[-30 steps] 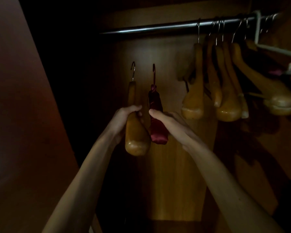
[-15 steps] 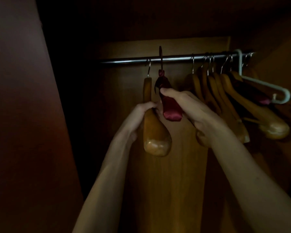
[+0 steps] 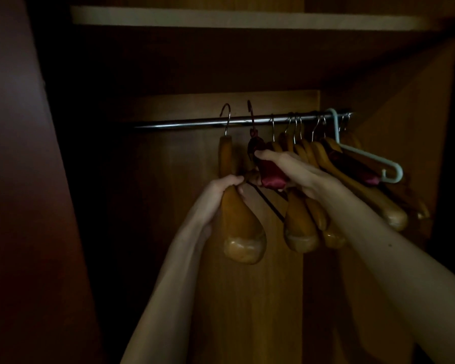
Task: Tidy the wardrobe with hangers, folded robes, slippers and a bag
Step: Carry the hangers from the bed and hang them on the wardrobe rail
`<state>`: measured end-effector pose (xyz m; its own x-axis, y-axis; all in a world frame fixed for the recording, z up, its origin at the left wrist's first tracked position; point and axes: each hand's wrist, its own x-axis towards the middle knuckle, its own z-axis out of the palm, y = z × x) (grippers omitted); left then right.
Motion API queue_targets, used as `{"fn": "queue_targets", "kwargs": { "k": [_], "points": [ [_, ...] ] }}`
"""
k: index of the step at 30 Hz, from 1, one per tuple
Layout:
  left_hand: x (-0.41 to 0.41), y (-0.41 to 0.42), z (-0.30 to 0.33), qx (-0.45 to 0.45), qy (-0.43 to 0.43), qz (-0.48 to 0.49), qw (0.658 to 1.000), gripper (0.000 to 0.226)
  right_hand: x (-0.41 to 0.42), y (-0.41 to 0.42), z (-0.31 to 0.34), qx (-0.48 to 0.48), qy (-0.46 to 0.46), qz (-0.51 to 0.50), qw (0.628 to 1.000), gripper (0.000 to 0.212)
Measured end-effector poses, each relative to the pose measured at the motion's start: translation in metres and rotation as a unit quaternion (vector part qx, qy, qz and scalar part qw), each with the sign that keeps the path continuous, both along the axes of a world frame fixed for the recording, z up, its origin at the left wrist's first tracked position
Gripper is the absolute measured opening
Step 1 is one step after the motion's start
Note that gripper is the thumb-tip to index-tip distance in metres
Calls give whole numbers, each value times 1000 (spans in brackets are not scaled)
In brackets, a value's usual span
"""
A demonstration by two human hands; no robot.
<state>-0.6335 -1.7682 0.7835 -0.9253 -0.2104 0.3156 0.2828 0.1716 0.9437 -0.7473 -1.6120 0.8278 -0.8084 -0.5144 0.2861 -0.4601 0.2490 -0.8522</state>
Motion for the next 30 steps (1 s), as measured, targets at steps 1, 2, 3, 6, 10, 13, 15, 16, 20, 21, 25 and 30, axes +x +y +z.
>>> {"fn": "queue_targets", "kwargs": {
  "k": [1, 2, 3, 6, 10, 13, 15, 16, 20, 21, 25, 30],
  "points": [
    [-3, 0, 2, -6, 3, 4, 1000, 31, -2, 0, 0, 2, -4, 2, 1000, 71],
    [-6, 0, 5, -13, 5, 8, 1000, 31, -4, 0, 1, 1, -9, 2, 1000, 73],
    [-9, 0, 8, -22, 6, 14, 1000, 31, -5, 0, 1, -2, -15, 1, 1000, 73],
    [-23, -1, 14, -43, 3, 33, 999, 30, -10, -2, 6, -9, -32, 0, 999, 64],
    [-46, 0, 16, -56, -6, 50, 997, 27, -17, -6, 8, -6, -47, -12, 999, 62],
    [-58, 3, 16, -60, -16, 53, 997, 27, -17, -10, 7, -13, -58, -23, 998, 60],
    [-63, 5, 14, -62, -22, 54, 996, 26, -17, -13, 6, -21, -62, -36, 997, 58],
    [-64, 6, 12, -60, -25, 54, 996, 26, -17, -13, 4, -28, -64, -41, 997, 56],
    [-69, 9, 6, -44, -32, 51, 997, 25, -17, -14, -1, -60, -75, -56, 994, 49],
    [-70, 10, 6, -43, -36, 50, 997, 23, -18, -13, -3, -70, -78, -60, 993, 48],
    [-75, 14, 4, -46, -55, 31, 997, 25, -19, -10, -8, -92, -85, -80, 989, 42],
    [-79, 20, 0, -58, -51, 20, 997, 48, -15, -6, -8, -82, -73, -98, 989, 39]
  ]
}}
